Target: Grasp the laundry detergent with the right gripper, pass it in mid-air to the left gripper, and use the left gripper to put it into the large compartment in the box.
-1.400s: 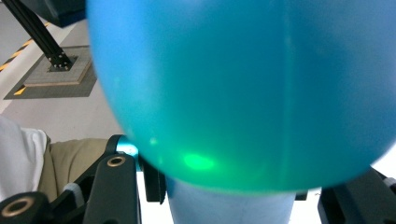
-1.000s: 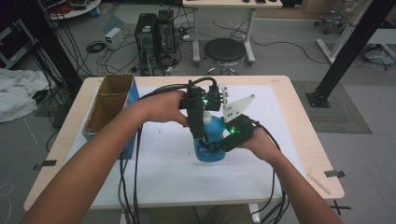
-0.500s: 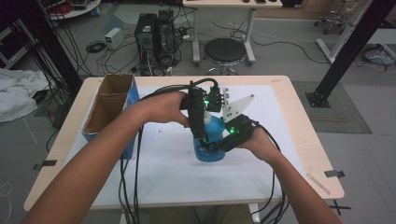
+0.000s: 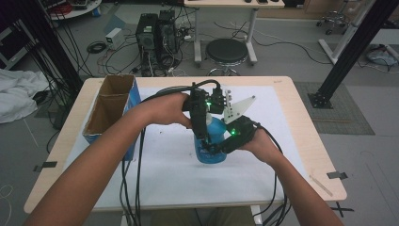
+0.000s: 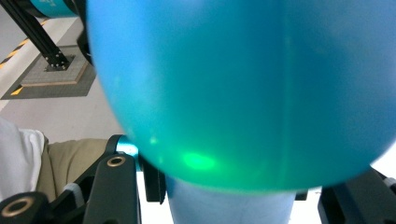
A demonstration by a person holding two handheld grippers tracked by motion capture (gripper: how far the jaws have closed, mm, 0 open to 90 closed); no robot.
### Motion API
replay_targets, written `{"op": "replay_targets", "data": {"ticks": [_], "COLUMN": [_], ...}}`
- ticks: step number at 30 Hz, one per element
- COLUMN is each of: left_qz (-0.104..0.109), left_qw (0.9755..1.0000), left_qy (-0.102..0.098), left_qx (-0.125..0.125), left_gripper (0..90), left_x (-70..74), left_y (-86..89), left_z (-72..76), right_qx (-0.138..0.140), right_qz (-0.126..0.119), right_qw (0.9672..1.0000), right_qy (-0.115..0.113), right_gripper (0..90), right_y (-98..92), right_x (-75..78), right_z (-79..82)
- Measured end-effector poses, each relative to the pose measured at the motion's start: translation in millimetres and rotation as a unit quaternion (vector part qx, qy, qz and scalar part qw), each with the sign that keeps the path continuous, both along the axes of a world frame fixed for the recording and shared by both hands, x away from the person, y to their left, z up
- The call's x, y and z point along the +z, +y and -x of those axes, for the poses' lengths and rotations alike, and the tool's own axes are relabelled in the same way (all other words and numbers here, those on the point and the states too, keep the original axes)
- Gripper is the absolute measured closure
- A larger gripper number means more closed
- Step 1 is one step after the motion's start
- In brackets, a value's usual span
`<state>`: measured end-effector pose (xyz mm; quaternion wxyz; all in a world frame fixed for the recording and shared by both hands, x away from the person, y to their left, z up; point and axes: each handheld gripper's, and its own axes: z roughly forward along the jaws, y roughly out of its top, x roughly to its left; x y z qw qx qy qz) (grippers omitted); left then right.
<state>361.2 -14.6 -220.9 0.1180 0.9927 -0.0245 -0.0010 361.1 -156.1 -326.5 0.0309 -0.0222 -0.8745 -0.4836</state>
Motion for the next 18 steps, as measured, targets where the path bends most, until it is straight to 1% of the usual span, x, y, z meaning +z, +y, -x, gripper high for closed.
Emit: {"op": "replay_targets", "data": {"ticks": [4, 5, 13, 14, 18], "left_qz": [-0.001, -0.001, -0.003, -0.003, -0.002], "left_qw": [1.0000, 1.0000, 1.0000, 1.0000, 0.9999], "left_qy": [0.000, -0.001, -0.004, -0.004, -0.007], "left_qx": [-0.004, -0.005, -0.004, -0.004, -0.008], "left_gripper": [29.5, 32.4, 34.3, 36.7, 37.4], "left_x": [-0.6, -0.8, -1.2, -1.2, -1.0], "left_y": [-0.9, -1.0, -1.2, -1.2, -1.3], "left_z": [0.7, 1.0, 0.2, 0.2, 1.8], "right_qx": [0.002, 0.002, 0.001, -0.001, 0.000], "right_qz": [-0.001, -0.001, -0.002, -0.001, -0.001], "right_qw": [1.0000, 1.0000, 1.0000, 1.0000, 1.0000], "right_qy": [0.001, 0.001, 0.001, 0.003, 0.000], "right_gripper": [44.7, 44.6, 44.7, 44.7, 44.7], "right_y": [0.8, 0.8, 0.1, -0.2, -0.3], "right_x": [-0.2, -0.1, 0.3, 0.4, 0.3], "right_z": [0.5, 0.7, 0.5, 0.7, 0.7]}}
